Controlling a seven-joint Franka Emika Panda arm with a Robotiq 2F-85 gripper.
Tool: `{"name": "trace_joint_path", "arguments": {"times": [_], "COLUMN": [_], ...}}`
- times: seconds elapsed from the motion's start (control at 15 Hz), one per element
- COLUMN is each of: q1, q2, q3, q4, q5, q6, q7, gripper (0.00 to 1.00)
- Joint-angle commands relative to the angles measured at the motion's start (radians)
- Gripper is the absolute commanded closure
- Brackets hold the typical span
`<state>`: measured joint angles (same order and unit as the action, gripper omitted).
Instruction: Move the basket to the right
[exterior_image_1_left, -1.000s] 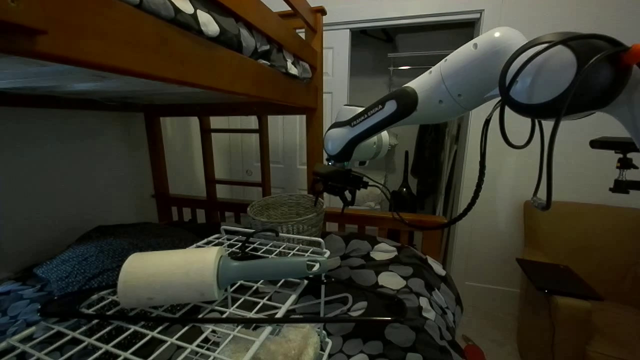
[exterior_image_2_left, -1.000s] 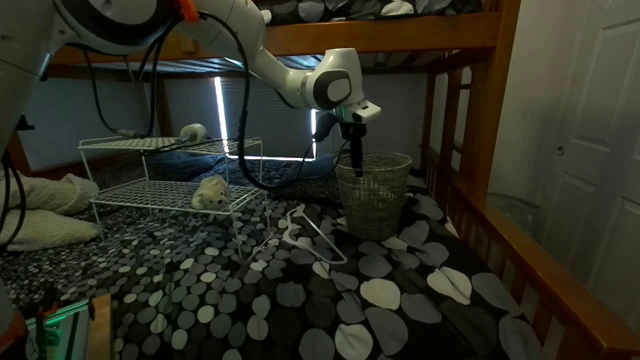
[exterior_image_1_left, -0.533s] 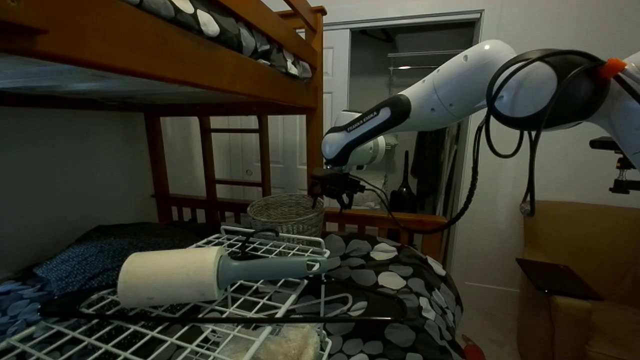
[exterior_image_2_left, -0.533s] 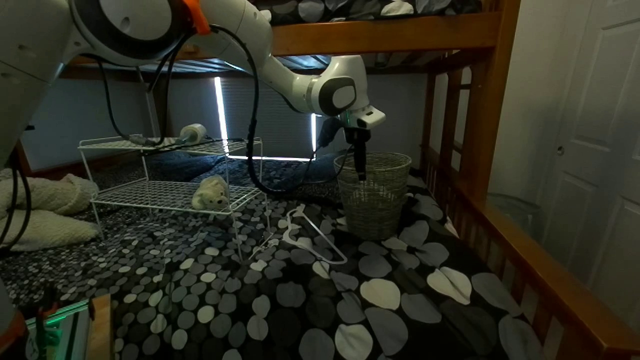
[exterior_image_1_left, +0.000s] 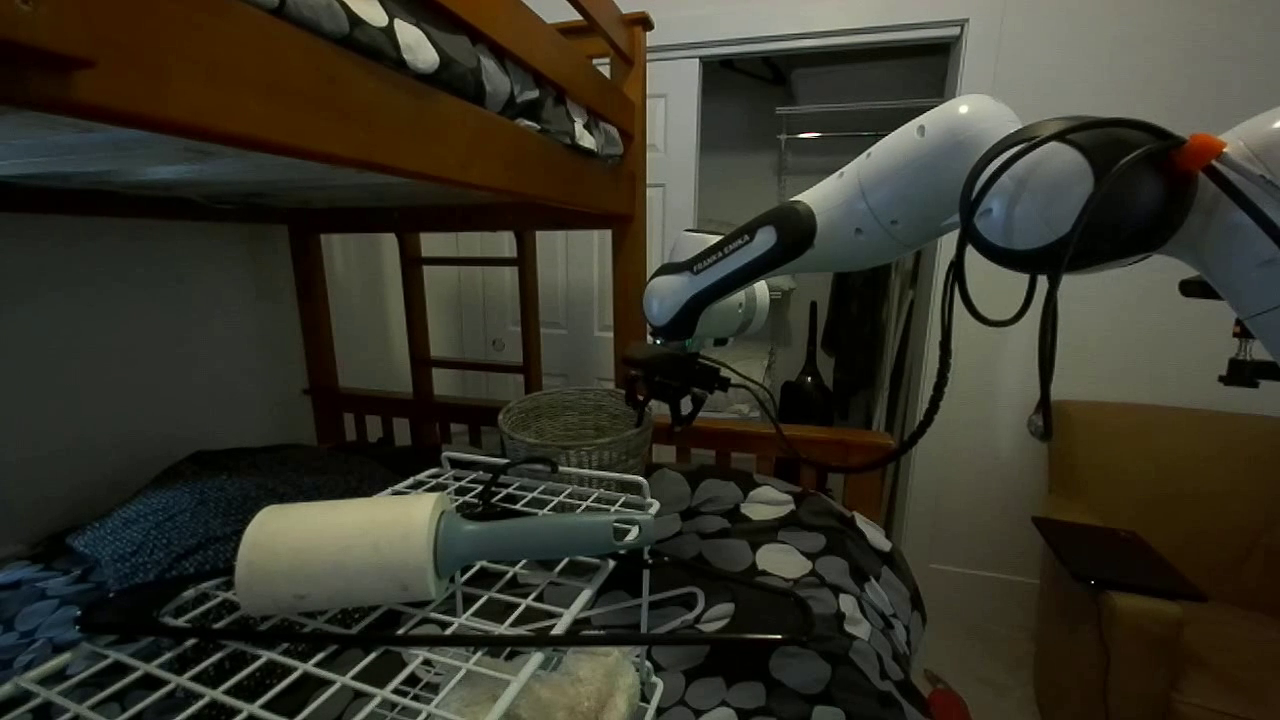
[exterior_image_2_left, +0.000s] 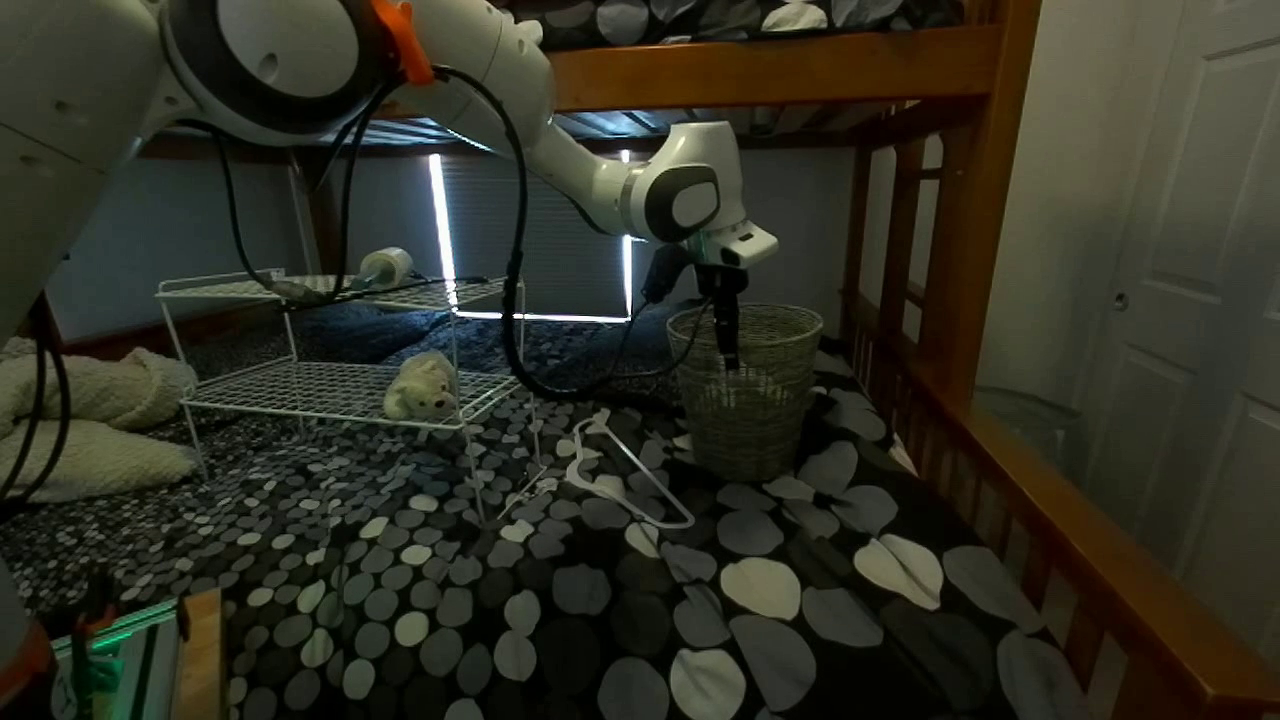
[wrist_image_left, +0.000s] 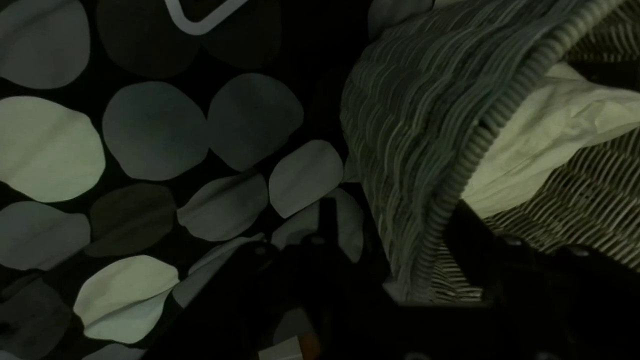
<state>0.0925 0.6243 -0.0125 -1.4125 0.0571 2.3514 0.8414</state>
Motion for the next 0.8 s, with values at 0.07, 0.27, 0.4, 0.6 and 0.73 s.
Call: {"name": "trace_joint_path", "arguments": {"times": [0.07, 0.27, 0.4, 0.6, 0.73], "q1": [0.009, 0.009, 0.011, 0.023, 0.038], "q2": [0.015, 0.016, 0.014, -0.006, -0.042], "q3": [-0.019, -0.022, -0.025, -0.037, -0.05], "q4": [0.019, 0.017, 0.014, 0.018, 0.015], "q5": [0.014, 0.012, 0.01, -0.002, -0.019], "q6": [-0.027, -0.034, -0.04, -0.09, -0.157], "q7": [-0.009, -0.009, -0.003, 0.024, 0.052], "gripper": [0.81, 0.99, 0.99, 0.97, 0.97]}}
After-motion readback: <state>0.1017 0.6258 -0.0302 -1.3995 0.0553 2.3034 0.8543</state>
